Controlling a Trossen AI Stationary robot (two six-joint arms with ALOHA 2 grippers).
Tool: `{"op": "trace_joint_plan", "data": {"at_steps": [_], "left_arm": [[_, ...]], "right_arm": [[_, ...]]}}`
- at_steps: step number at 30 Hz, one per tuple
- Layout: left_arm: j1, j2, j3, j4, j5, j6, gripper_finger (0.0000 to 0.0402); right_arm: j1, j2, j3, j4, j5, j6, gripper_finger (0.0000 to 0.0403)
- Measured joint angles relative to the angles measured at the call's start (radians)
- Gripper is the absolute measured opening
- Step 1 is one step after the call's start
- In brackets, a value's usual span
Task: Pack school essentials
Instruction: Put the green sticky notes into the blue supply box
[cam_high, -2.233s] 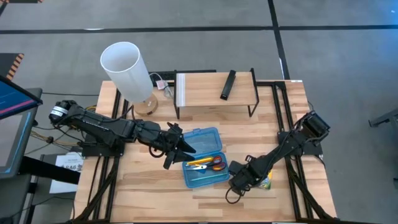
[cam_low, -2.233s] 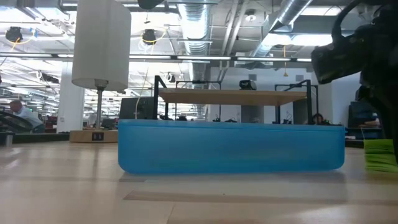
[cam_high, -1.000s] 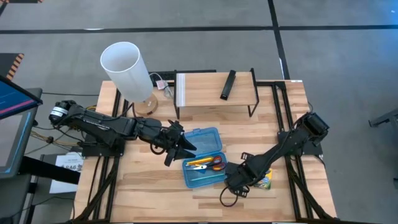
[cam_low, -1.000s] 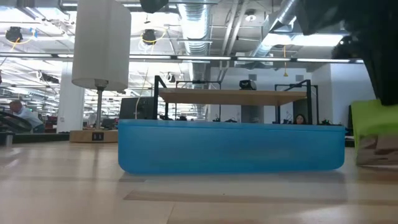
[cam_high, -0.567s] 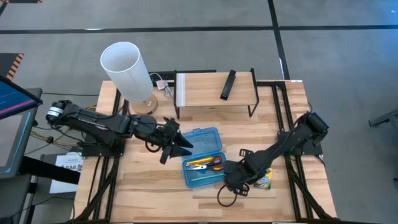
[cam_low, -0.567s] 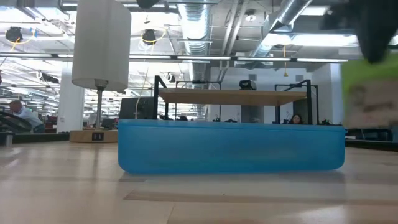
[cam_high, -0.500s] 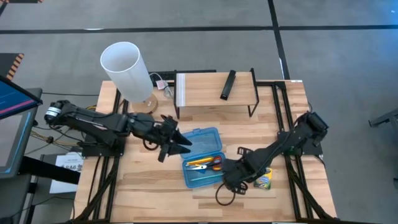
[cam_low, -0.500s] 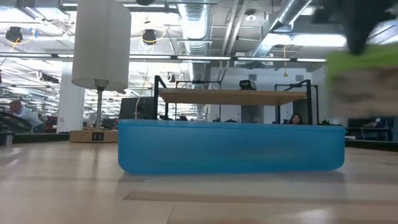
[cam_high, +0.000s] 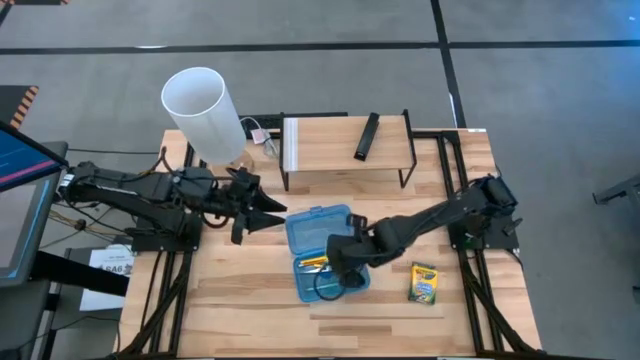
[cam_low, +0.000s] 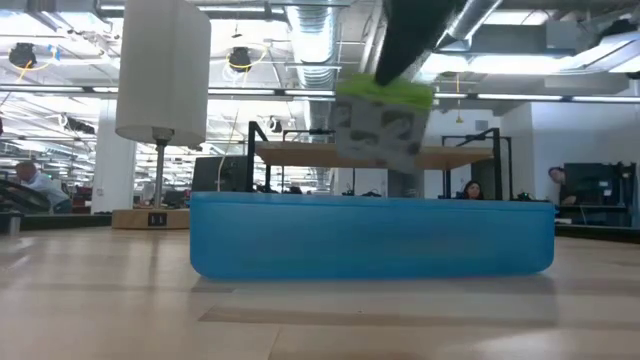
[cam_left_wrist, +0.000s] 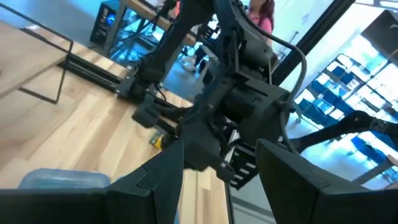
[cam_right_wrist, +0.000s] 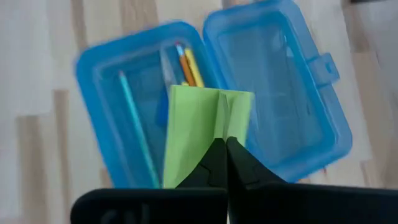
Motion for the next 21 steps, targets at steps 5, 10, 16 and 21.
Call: {"op": "trace_joint_plan", "data": {"at_steps": [5,10,16,21], "left_arm": [[-0.007,-0.008,0.0,-0.016,-0.011,-0.001,0.0187],[-0.007,-0.006,0.0,-0.026,-0.011,-0.001,0.0187],[-0.007,-0.006,0.0,-0.025,-0.011,0.0,0.0187],[-0.007,-0.005,0.0,-0.034,-0.011,0.002,0.0187]], "right_arm": [[0.002,0.057,0.002,0.017,-0.038,-0.076,0.0],[0.02,0.098,0.002,0.021,-0.097,-0.082,0.0],[0.029,0.14,0.001,0.017,-0.153,-0.082,0.003],[0.03,0.145,0.001,0.027,-0.2,-0.083,0.0109]]}}
